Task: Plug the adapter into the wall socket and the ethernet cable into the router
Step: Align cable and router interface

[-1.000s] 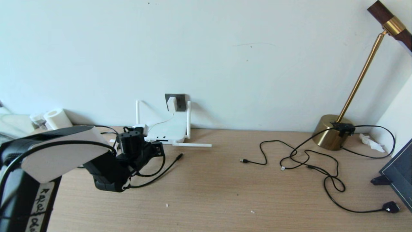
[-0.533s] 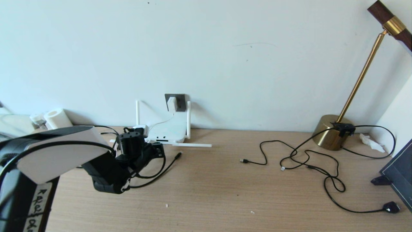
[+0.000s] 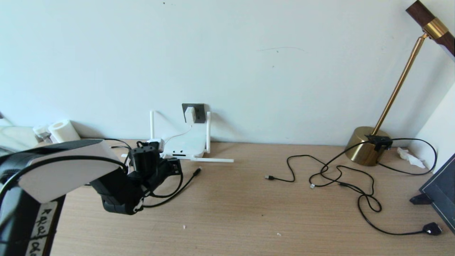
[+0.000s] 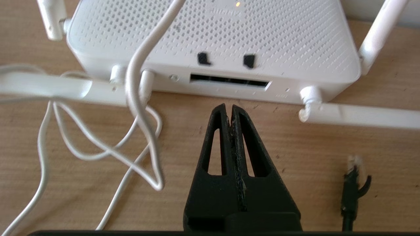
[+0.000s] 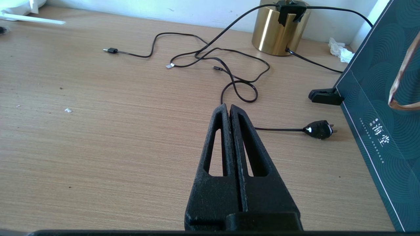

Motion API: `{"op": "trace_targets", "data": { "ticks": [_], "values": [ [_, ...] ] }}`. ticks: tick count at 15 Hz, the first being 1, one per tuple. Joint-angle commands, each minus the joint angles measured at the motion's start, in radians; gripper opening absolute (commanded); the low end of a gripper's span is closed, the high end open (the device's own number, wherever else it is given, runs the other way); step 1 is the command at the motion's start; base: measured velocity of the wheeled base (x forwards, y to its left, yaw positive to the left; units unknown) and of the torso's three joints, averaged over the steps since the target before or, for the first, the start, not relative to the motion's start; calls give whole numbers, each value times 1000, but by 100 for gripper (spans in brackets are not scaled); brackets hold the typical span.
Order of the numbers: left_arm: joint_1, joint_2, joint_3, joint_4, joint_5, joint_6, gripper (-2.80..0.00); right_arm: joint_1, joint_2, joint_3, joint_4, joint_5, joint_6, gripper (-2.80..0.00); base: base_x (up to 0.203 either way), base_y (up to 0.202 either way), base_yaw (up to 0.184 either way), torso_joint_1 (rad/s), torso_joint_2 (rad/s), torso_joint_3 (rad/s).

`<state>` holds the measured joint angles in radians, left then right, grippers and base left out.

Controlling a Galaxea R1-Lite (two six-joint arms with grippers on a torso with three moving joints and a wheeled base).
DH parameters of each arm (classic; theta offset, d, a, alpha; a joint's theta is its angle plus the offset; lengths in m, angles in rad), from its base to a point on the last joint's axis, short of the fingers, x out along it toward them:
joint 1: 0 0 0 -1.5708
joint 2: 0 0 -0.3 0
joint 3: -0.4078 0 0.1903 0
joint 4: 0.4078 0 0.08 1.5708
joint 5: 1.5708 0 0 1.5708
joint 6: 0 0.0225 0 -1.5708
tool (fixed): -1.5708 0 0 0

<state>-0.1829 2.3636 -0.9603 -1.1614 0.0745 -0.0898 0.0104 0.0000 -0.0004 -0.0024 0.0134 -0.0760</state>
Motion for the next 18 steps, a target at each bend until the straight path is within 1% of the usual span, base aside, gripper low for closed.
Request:
{"op": "trace_targets", "data": {
  "ticks": [1,3,4,5,6,7,8,9,11,12,14,16,18],
  "values": [
    [-17,-25,58,-11,1,-1,-280,0,0,0,-1,0,-1,-280,0,0,0,0,0,0],
    [-58,-66,129,-12,2,0,-280,0,0,0,-1,0,-2,-280,0,0,0,0,0,0],
    [-76,-84,164,-12,4,14,-280,0,0,0,-1,0,-1,-280,0,0,0,0,0,0],
    [-93,-107,201,-12,5,74,-280,0,0,0,-1,0,-2,-280,0,0,0,0,0,0],
    [-116,-129,219,-10,11,154,-280,0,0,0,-1,0,-2,-280,0,0,0,0,0,0],
    [-155,-147,226,5,23,217,-280,0,0,0,-1,0,-1,-280,0,0,0,0,0,0],
    [-195,-159,220,65,42,277,-280,0,0,-1,-1,0,-2,-280,0,0,0,0,0,0],
    [-221,-175,199,122,52,307,-280,0,0,0,-1,0,-1,-280,0,0,0,0,0,0],
    [-242,-228,177,207,41,358,-280,0,0,-1,-1,0,-2,-280,0,0,0,0,0,0],
    [-244,-261,172,254,22,384,0,0,0,0,-1,0,-2,-280,0,0,0,0,0,0],
    [-244,-310,135,391,-4,415,0,0,0,0,-1,0,-1,-280,0,0,0,0,0,0],
    [-237,-303,77,470,0,448,0,0,0,-1,-1,0,-1,-280,0,0,0,0,0,0],
    [-236,-290,82,515,5,453,0,0,0,0,-1,0,-2,-280,0,0,0,0,0,0]
  ]
}}
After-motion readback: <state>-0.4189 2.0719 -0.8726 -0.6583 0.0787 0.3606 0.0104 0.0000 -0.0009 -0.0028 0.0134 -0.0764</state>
